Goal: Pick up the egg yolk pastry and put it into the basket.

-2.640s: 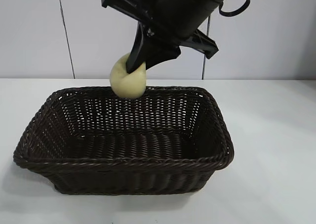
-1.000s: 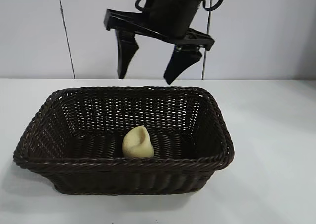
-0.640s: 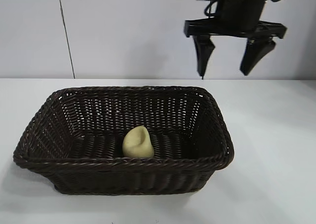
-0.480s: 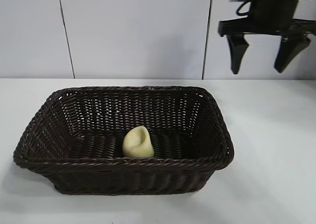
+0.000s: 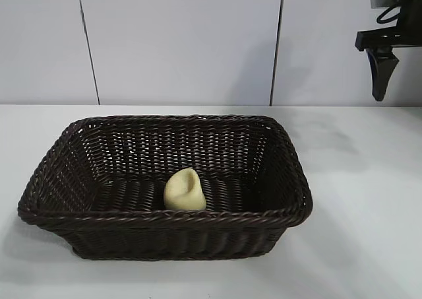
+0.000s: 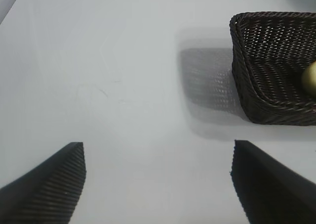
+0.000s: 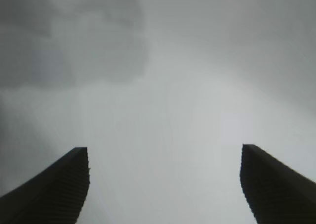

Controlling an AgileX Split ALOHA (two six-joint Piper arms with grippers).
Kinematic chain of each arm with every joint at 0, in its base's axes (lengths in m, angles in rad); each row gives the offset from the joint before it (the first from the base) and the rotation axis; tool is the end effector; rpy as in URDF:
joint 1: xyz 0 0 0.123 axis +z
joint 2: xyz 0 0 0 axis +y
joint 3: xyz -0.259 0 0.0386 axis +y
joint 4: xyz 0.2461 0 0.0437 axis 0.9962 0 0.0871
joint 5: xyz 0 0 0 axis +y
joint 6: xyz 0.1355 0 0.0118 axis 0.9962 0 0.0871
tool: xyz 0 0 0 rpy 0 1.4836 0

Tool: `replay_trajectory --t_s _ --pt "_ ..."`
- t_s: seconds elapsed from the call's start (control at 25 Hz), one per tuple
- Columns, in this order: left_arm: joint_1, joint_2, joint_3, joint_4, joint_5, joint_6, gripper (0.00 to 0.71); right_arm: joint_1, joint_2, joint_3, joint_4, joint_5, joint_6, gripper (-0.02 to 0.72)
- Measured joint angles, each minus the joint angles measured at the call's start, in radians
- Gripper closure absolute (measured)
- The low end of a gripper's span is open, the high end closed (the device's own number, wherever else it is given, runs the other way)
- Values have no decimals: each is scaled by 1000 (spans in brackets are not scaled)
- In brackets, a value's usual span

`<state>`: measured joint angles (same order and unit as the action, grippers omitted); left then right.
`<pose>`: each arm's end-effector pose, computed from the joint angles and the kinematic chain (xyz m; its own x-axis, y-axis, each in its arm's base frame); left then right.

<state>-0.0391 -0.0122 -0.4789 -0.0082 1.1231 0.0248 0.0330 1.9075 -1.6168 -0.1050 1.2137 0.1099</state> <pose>0.0532 -0.0031 0.2425 -0.5168 0.0415 -0.8551 0.0564 0.9983 0.0143 0.3914 -0.0004 0.1923 -0.9861 0.0401 -0.1615 0.0545 0.9949 -0.0855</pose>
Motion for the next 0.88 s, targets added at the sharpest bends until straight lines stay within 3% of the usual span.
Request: replay_trajectory --t_s 0.6,0.88 --pt "0 0 0 0 0 0 121 0 -594 671 38 -2 -6 102" --pt "0 0 0 0 0 0 121 0 -948 957 38 -88 -6 102"
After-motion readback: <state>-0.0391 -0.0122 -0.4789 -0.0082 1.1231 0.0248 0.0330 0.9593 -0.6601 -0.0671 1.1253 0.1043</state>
